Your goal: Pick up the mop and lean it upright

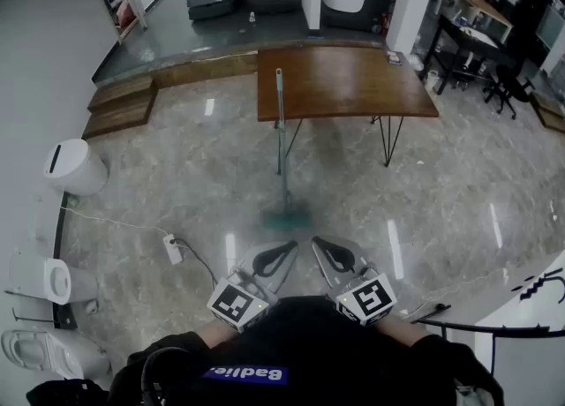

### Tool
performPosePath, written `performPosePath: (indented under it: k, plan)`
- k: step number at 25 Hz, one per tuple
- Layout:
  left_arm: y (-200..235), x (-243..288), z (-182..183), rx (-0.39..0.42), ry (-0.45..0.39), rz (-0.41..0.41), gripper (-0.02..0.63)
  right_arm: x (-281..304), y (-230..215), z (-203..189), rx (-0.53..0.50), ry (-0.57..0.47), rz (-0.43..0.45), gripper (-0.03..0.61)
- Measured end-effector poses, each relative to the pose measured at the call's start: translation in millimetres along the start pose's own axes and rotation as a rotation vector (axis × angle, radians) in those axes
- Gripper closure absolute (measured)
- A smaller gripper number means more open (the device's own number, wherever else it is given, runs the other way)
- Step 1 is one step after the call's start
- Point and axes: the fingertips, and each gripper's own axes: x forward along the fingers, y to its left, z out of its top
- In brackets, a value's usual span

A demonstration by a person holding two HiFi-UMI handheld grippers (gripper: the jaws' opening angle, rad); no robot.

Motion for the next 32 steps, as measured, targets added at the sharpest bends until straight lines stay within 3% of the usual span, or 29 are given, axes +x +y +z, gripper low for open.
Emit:
performPosePath:
  k: [32]
  plan:
    - [-7,18,-12,0.013,0.019,0.014,0.6,-9,-15,1,0.036,-0.028,0.038,0.574]
